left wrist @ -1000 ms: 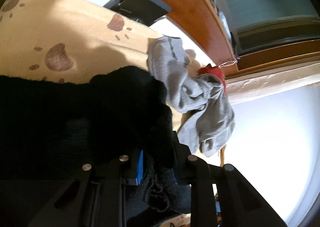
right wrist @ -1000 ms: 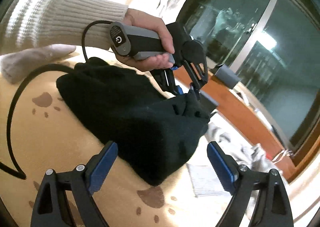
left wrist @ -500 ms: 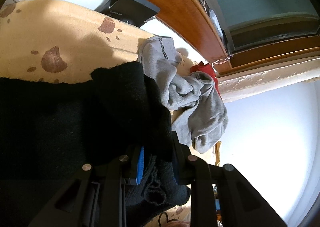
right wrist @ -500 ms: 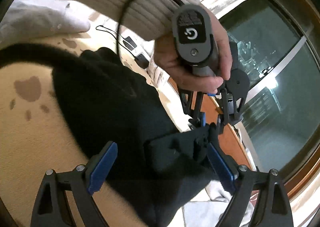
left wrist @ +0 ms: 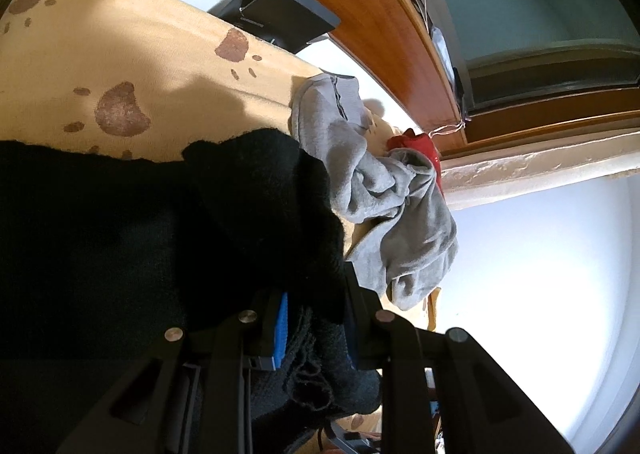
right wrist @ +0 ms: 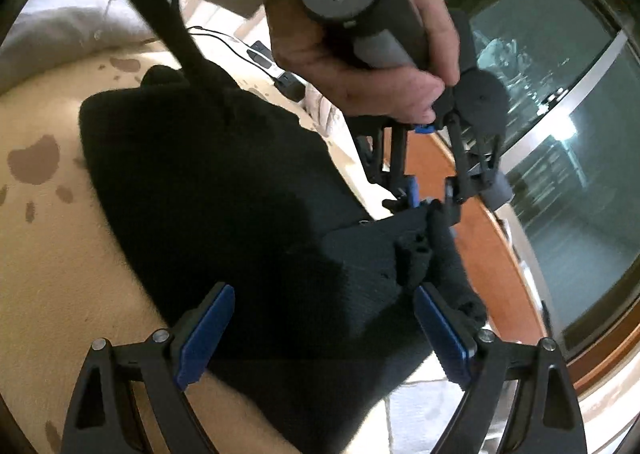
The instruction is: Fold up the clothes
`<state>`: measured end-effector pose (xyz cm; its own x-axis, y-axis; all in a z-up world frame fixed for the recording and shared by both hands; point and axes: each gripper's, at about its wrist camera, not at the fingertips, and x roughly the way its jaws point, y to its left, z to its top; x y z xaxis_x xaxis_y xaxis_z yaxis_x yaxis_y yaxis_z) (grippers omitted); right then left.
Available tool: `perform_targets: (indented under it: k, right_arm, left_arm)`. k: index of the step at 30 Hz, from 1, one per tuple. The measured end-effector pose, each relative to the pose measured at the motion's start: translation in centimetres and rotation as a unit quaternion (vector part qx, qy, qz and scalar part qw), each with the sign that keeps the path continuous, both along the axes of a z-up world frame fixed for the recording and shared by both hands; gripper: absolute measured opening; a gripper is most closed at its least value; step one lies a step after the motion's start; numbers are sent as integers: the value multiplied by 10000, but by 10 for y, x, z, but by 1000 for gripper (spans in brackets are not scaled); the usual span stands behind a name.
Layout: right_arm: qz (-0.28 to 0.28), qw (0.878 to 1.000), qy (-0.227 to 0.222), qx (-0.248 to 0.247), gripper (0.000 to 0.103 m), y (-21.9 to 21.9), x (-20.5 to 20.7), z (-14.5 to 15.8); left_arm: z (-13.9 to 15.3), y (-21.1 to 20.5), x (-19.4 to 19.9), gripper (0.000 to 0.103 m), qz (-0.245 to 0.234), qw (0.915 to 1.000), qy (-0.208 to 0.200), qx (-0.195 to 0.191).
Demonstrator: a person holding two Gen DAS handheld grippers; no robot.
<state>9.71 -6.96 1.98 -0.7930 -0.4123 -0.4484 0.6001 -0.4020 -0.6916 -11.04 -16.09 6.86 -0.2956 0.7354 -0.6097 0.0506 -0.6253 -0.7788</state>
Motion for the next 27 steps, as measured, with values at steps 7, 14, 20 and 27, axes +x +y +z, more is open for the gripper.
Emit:
perform_targets:
  k: [7, 14, 20, 27]
  right_arm:
    - [-84, 9991, -396, -140, 10, 4, -10, 8]
    - [-1, 9955, -121, -937, 10, 27, 9, 49]
    - [92, 9922, -109, -1235, 10, 24, 14, 66]
    - [457, 9908, -208, -1260, 10, 3, 24, 70]
  left_arm:
    - [-8, -6, -1, 26, 97, 9998, -70, 132]
    - [9, -27, 8, 26, 237, 9993, 139, 248]
    - [31, -71, 31, 26, 605, 9968, 431, 282]
    - [40, -125, 56, 26, 780, 9940, 568, 507]
